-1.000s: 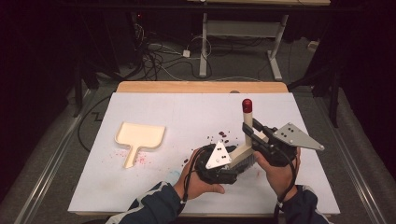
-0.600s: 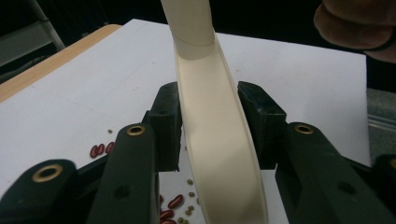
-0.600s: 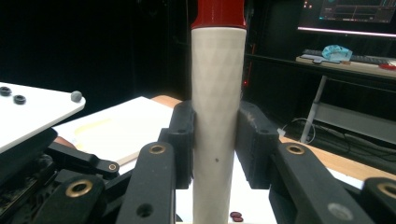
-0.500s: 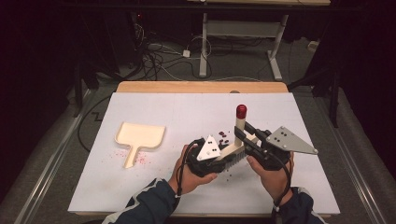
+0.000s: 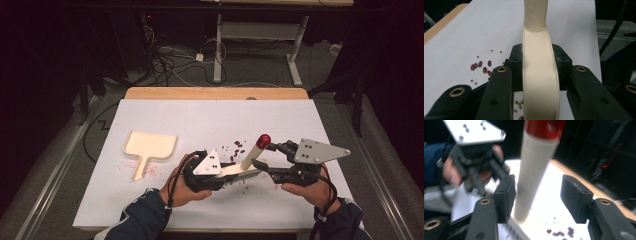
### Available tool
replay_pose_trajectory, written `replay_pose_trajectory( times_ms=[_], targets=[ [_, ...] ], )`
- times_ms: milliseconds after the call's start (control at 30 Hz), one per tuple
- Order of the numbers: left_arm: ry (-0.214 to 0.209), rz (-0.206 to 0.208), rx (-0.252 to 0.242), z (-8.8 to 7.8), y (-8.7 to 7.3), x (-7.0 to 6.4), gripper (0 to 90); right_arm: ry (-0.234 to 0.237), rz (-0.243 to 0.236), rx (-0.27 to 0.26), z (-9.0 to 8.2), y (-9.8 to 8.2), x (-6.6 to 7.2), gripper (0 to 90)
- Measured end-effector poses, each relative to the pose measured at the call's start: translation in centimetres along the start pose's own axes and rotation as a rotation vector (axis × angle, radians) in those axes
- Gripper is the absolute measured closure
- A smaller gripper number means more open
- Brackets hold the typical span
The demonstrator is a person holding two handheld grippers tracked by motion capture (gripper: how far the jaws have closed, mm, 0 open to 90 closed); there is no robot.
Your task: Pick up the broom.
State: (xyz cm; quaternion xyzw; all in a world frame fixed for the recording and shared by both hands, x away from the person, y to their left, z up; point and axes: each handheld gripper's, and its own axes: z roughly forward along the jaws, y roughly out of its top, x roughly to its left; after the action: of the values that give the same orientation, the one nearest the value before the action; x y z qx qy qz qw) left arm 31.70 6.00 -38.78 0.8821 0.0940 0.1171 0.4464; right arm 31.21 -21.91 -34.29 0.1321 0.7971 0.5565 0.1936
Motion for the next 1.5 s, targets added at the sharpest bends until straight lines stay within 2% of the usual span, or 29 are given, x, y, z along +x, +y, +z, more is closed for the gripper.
replay_pose_trajectory(
  times_ms=[33,67,167,200,233,267,300,333,400,433,500,533,667,800,867,900,933,1000,1033,1100,1133,1167,1200,1233,1267,1333,1400,1433,1500],
  targets=[
    [-0.008,0.001,0.004,-0.2,-0.3,0.0,65.6,0.0,0.0,0.0,0.0,0.0,0.0,44.8],
    [-0.013,-0.001,0.006,-0.5,-0.5,0.0,65.5,0.066,0.011,0.029,0.2,-0.6,-0.2,43.6],
    [-0.042,-0.002,0.002,-1.0,-1.1,-0.2,65.5,0.145,-0.006,0.105,1.5,-1.5,-0.2,41.1],
    [-0.05,0.0,0.001,-1.2,-1.2,-0.3,65.5,0.145,-0.006,0.105,1.5,-1.5,-0.2,41.1],
    [-0.057,0.006,-0.001,-1.3,-1.2,-0.4,65.5,0.2,-0.024,0.165,2.6,-2.1,0.2,39.8],
    [-0.063,0.011,-0.002,-1.4,-1.2,-0.5,65.5,0.2,-0.024,0.165,2.6,-2.1,0.2,39.8],
    [-0.072,0.014,-0.004,-1.5,-1.3,-0.5,65.5,0.229,-0.052,0.229,3.7,-2.6,0.7,39.6],
    [-0.082,0.014,-0.006,-1.6,-1.3,-0.6,65.5,0.229,-0.052,0.229,3.7,-2.6,0.7,39.6],
    [-0.106,0.024,-0.012,-1.7,-1.4,-0.7,65.5,0.265,-0.066,0.27,4.6,-3.2,1.1,42.1],
    [-0.115,0.031,-0.011,-1.7,-1.4,-0.7,65.5,0.304,-0.068,0.288,5.4,-3.6,1.3,49.0],
    [-0.137,0.045,-0.007,-1.6,-1.4,-0.9,65.4,0.324,-0.063,0.296,5.6,-3.8,1.5,53.4],
    [-0.145,0.051,0.0,-1.5,-1.4,-1.0,65.4,0.37,-0.079,0.295,6.1,-4.1,1.6,58.5],
    [-0.167,0.041,-0.005,-1.4,-1.6,-0.7,62.4,0.405,-0.067,0.287,6.0,-4.3,1.5,63.9],
    [-0.128,0.048,-0.005,-1.5,-1.6,-0.7,56.9,0.388,-0.072,0.276,6.0,-3.9,1.7,66.6],
    [-0.09,0.064,0.003,-1.6,-1.6,-0.8,55.3,0.383,-0.071,0.274,5.9,-3.9,1.8,66.9],
    [-0.068,0.058,0.002,-1.7,-1.7,-0.8,52.9,0.369,-0.065,0.277,5.9,-3.8,1.9,67.1],
    [-0.045,0.052,-0.003,-1.9,-1.8,-0.7,45.2,0.343,-0.066,0.283,5.8,-3.7,1.9,67.2],
    [0.021,0.042,-0.008,-2.4,-2.1,-0.4,41.7,0.325,-0.066,0.285,5.8,-3.7,1.7,67.2],
    [0.046,0.035,-0.015,-2.8,-2.3,-0.3,37.3,0.298,-0.053,0.291,5.6,-3.6,1.6,67.2],
    [0.129,0.039,-0.019,-3.4,-2.9,-0.1,30.5,0.265,-0.035,0.281,5.3,-3.7,1.0,67.2],
    [0.165,0.038,-0.018,-3.8,-3.3,0.1,24.6,0.23,-0.012,0.279,4.9,-3.6,0.4,67.2],
    [0.19,0.02,-0.016,-4.1,-3.8,0.3,24.6,0.23,-0.012,0.279,4.9,-3.6,0.4,67.2],
    [0.221,0.005,-0.017,-4.5,-4.3,0.6,23.3,0.186,-0.004,0.279,4.5,-3.6,-0.1,67.2],
    [0.247,-0.012,-0.015,-4.8,-4.9,0.8,23.3,0.186,-0.004,0.279,4.5,-3.6,-0.1,67.2],
    [0.268,-0.034,-0.01,-5.2,-5.5,1.1,20.8,0.14,0.009,0.277,4.2,-3.5,-0.6,67.2],
    [0.32,-0.053,0.0,-6.0,-6.6,1.3,20.8,0.124,0.018,0.272,4.1,-3.5,-0.9,67.2],
    [0.347,-0.078,0.009,-6.8,-7.7,1.5,19.3,0.088,0.041,0.27,3.8,-3.5,-1.4,67.2],
    [0.372,-0.079,0.014,-7.1,-8.3,1.5,19.2,0.053,0.048,0.272,3.4,-3.5,-1.9,67.2],
    [0.394,-0.104,0.027,-7.7,-9.3,1.5,19.2,0.039,0.058,0.27,3.3,-3.6,-2.2,67.2]
  ],
)
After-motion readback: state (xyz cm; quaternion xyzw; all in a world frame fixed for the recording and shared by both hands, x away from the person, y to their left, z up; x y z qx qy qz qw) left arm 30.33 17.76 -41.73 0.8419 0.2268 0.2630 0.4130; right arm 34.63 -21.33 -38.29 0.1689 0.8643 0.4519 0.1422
